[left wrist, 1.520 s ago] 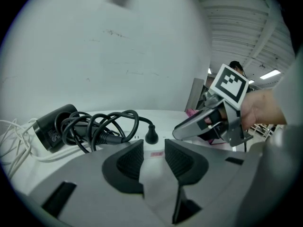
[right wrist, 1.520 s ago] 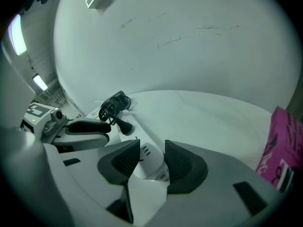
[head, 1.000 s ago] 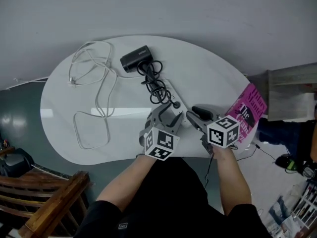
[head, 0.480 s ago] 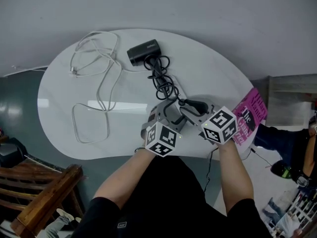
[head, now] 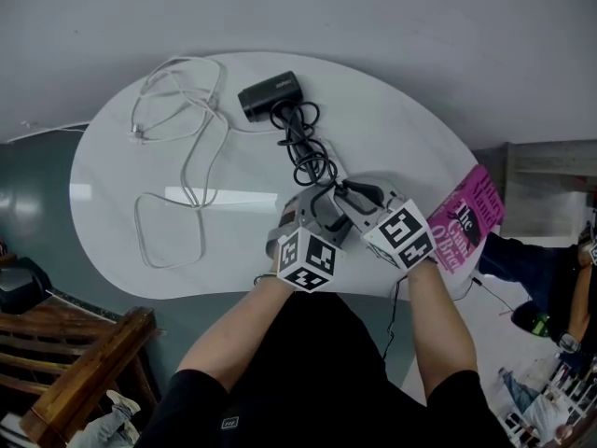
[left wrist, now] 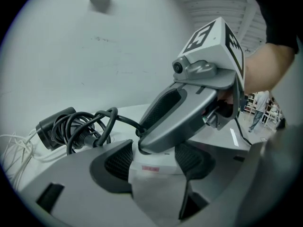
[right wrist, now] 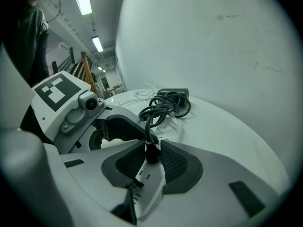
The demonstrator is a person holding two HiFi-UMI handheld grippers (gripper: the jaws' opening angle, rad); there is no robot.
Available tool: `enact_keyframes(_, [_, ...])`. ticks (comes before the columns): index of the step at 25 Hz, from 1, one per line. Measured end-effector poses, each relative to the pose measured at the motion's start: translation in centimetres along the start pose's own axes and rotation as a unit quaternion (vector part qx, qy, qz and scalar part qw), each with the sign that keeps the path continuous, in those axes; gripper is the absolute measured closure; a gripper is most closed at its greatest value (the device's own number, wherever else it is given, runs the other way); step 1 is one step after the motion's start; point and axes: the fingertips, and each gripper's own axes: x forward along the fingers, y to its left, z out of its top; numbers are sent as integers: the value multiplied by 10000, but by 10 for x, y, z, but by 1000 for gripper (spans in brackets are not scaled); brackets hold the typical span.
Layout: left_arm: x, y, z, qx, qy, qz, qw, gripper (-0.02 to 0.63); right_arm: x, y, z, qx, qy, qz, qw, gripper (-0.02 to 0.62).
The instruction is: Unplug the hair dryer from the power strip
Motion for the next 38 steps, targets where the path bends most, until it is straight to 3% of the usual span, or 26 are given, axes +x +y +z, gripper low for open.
enact_keyframes(5, [1,4,2,-49,0,30,10000,330,-3,2,6,-97,-76,76,9999,517])
enact_keyframes(14, [-1,6,0,-65,-1,5,10000,344,-8,8,13,-175,-223,-169,9995,528])
enact_keyframes(17, [-2,5,-1,-87,-1,-5,10000,345,-12,9,18,38,-388,-66,9992,528])
enact_keyframes(20, [-1,4,0,-102,-51,-5,9999,351,-21,18,47,408,-990,257,9939,529])
enact_keyframes(24, [0,4,1,-214,-112,8,9997,353,-19,26,65,36,-879,285,9957,529])
enact_keyframes(38, [-7,-10,-3,-454,-102,-274,9985,321,-64,8,61,797,-1243,4,9890,563])
